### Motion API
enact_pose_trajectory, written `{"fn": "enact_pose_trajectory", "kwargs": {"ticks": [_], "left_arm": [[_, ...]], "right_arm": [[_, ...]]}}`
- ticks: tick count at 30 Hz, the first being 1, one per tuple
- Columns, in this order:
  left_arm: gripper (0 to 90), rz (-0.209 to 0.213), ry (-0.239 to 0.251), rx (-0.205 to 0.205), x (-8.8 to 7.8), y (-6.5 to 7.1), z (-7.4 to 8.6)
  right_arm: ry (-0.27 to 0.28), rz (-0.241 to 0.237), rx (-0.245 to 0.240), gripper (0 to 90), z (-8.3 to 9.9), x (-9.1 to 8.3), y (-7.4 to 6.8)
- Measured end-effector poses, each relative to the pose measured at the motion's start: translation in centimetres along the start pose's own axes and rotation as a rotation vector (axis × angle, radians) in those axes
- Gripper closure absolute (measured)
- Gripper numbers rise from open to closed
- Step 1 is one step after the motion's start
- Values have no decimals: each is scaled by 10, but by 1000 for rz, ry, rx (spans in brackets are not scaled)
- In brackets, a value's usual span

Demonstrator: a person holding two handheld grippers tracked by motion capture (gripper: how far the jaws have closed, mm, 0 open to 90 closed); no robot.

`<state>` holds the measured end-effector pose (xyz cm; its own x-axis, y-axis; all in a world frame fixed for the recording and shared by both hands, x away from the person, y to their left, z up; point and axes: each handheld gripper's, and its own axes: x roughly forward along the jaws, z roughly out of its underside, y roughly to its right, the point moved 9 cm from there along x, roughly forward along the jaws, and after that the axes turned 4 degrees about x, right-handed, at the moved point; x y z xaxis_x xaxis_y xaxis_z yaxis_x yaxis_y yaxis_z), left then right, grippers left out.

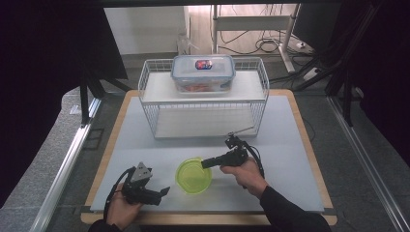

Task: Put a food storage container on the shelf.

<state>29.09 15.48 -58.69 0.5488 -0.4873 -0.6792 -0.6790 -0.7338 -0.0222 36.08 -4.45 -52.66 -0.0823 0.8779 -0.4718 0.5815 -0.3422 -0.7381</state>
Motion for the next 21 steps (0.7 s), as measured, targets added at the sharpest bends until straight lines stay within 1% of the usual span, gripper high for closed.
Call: {"fn": "enact_pose_trajectory", "kwargs": {"ticks": [3,7,10,15,17,21], "left_arm": [[43,-1,1,2,0,0,0],[43,-3,4,1,0,0,-1],[43,-4,7,2,-1,0,-1],[43,-2,2,11,0,1,-1],[43,-2,1,13,0,1,-1],[42,-4,-4,20,0,1,0]], "right_arm": [[28,5,-11,824,-6,-10,-5],[52,12,-6,824,-14,-25,-10],[78,16,-14,824,-22,-36,-13],[104,18,-19,824,-34,-51,-20],[121,33,-34,824,-39,-57,-23],[148,42,-55,824,-50,-69,-31]]}}
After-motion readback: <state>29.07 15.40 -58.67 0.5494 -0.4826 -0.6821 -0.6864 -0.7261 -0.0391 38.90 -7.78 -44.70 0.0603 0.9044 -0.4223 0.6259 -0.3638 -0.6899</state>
